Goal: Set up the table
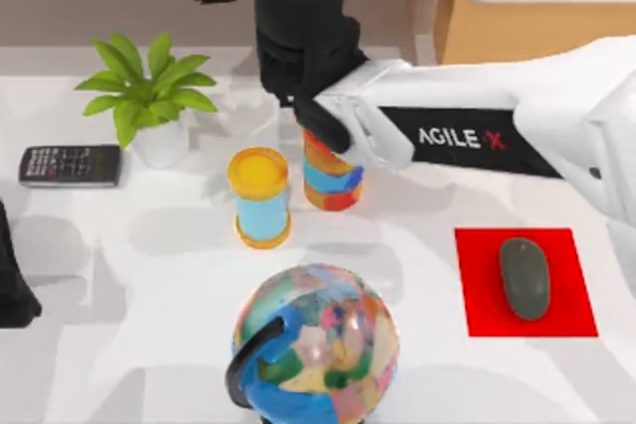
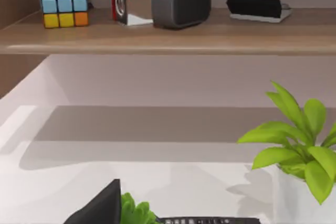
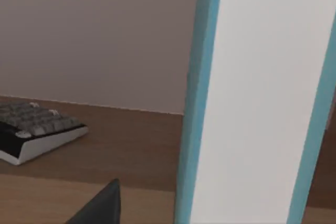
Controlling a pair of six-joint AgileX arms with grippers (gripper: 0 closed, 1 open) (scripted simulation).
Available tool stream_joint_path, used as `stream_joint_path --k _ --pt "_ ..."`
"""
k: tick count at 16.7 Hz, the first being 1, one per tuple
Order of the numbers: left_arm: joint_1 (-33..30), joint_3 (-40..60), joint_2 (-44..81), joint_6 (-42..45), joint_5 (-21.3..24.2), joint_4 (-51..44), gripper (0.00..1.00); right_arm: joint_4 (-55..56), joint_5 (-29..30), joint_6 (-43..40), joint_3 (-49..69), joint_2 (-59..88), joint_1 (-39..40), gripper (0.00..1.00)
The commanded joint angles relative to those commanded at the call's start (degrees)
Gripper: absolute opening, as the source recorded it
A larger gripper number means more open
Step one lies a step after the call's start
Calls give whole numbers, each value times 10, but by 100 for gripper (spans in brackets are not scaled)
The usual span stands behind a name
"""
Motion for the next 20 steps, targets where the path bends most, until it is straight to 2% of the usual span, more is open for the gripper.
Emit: stream_joint_path --k 5,11,20 --pt "0 0 0 0 0 0 100 -97 27 69 95 30 -2 100" --pt "0 0 0 0 0 0 100 -99 26 69 98 29 -3 100" --pt "0 0 0 0 0 0 100 -130 13 70 165 68 -17 100"
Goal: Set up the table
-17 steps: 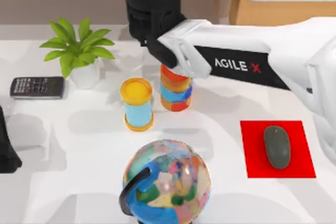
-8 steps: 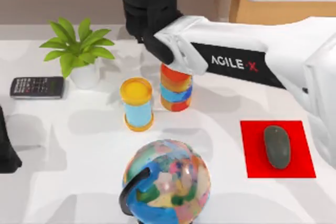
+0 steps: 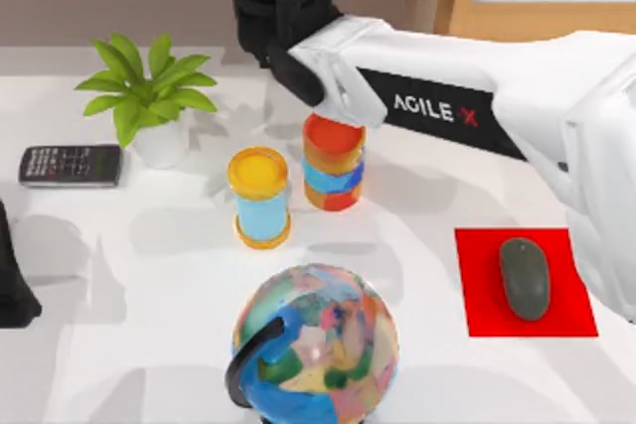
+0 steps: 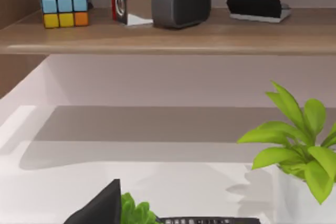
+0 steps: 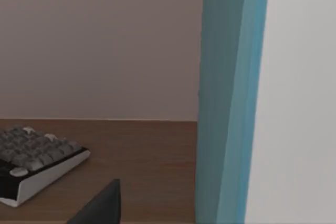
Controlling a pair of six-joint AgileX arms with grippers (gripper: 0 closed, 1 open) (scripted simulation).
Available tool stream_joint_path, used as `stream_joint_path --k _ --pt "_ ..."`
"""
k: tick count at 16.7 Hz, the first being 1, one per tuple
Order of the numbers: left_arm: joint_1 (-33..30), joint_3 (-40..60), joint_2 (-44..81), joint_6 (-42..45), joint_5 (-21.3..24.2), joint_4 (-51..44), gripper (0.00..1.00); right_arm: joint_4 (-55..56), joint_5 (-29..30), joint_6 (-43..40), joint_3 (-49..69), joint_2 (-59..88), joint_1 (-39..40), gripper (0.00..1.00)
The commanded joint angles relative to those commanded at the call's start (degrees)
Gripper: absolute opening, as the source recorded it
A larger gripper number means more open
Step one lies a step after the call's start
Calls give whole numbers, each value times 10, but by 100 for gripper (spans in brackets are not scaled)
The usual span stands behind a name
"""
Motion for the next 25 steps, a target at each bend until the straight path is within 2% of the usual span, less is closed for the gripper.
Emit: stream_joint_path --k 1,14,25 --pt "0 0 0 0 0 0 100 0 0 0 0 0 0 100" --pt "0 0 0 0 0 0 100 0 0 0 0 0 0 2" --pt "0 0 0 0 0 0 100 2 2 1 -9 -7 4 0"
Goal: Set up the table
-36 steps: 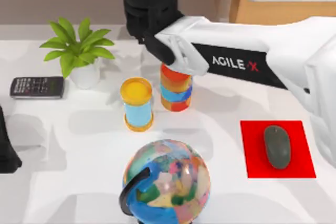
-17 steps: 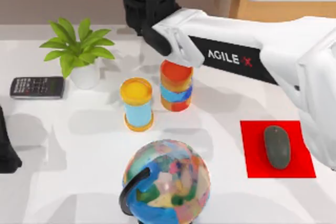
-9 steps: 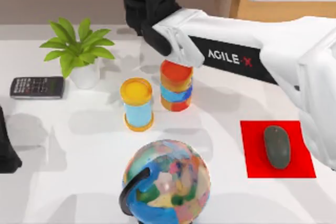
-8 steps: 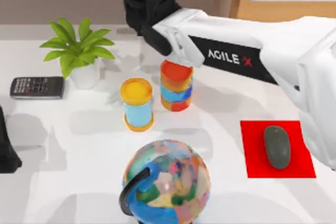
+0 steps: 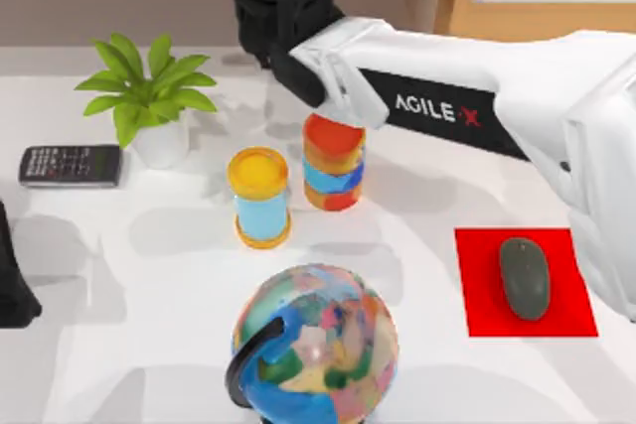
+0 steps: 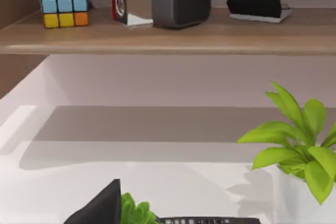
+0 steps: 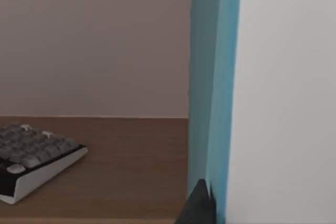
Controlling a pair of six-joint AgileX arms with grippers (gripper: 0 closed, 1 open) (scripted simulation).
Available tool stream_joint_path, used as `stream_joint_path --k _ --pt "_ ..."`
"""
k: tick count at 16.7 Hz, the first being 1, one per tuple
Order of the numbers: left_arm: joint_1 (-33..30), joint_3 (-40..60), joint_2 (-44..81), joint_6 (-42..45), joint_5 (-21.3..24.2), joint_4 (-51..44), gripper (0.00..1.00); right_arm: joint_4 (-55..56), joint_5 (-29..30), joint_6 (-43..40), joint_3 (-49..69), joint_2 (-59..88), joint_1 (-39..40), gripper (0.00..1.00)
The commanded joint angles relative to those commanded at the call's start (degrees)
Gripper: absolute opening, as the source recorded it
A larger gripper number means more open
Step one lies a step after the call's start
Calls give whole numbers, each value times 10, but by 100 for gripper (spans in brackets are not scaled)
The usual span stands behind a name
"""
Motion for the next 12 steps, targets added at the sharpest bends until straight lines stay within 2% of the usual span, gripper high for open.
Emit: stream_joint_path --k 7,12 --pt "0 0 0 0 0 0 100 25 26 1 -95 -71 27 0" --pt "0 0 0 0 0 0 100 25 26 2 -99 -72 25 0"
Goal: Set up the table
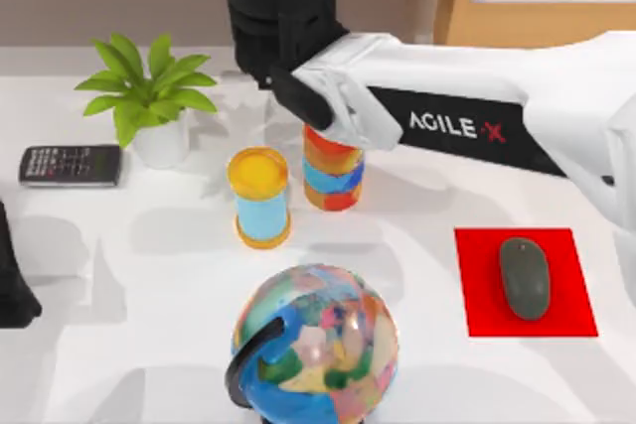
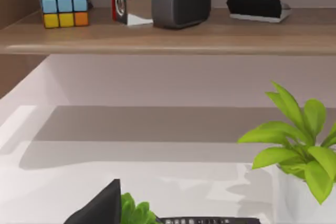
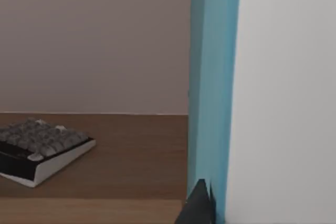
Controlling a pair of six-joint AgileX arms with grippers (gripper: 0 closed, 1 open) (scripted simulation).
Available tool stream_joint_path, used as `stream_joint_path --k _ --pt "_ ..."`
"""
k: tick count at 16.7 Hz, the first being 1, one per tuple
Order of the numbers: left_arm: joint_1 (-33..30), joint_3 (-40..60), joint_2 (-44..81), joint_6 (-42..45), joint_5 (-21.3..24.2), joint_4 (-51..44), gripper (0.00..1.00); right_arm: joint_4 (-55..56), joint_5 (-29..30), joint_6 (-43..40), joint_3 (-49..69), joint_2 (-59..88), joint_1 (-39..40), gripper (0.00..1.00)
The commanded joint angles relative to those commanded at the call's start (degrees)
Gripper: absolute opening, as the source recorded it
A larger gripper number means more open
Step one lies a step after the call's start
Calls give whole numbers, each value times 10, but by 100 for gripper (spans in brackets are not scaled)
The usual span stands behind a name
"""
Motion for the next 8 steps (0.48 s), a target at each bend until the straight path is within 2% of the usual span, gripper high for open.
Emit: stream_joint_path --k 4,8 --pt "0 0 0 0 0 0 100 -1 -17 12 -26 -26 1 0" --pt "0 0 0 0 0 0 100 -9 -84 61 -131 -117 6 0"
